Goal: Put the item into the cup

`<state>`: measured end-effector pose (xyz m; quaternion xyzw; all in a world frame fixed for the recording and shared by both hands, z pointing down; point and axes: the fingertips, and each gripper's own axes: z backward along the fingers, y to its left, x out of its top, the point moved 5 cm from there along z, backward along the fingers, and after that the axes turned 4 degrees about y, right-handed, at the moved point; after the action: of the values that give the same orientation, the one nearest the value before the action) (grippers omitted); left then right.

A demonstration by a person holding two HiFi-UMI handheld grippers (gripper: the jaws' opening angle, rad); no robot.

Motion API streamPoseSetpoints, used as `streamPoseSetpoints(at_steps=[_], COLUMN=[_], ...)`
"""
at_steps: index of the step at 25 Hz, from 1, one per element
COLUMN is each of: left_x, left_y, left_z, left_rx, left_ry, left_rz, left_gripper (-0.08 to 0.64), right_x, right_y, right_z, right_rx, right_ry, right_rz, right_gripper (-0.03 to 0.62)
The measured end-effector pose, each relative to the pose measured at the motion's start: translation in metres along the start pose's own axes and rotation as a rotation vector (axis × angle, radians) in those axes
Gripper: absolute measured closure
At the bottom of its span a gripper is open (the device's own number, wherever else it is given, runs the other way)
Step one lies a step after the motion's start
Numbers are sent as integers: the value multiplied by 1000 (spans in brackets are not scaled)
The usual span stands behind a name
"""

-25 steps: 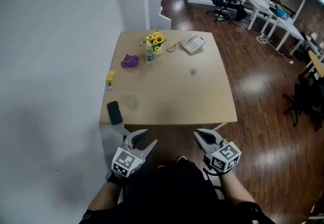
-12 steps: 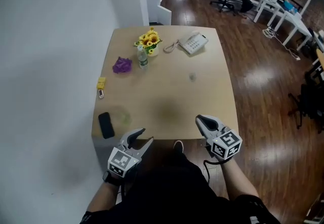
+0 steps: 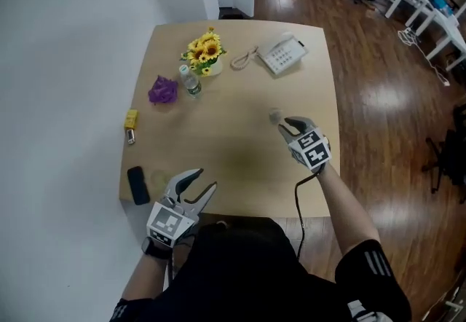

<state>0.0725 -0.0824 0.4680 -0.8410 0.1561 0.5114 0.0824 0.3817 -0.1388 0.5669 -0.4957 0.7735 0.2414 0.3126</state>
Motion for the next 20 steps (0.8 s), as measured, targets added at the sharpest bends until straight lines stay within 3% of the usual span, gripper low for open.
streamPoseSetpoints(at_steps=[5,9,17,19,20], left_x=[-1,-5,-7,-7,-6], left_y=[4,9,13,15,15], left_z=[-21,-30,-34,-33,-32], left_rx=[-1,-8,2,7,11], left_ry=[33,62,86,90,91], left_rz=[37,44,77,70,68], left_gripper=[385,385,385,385,385], right_x=[-30,-50,-79,-86,-89], right_y=[-48,-56,-68,-71,-71], right_z=[-77,-119,-158,-158,-157], right_rx=[13,43,10,0,-1], right_ry=[216,313,467,495,496], right_rz=[70,77,92,45,19], right_gripper=[480,477,472,496,562])
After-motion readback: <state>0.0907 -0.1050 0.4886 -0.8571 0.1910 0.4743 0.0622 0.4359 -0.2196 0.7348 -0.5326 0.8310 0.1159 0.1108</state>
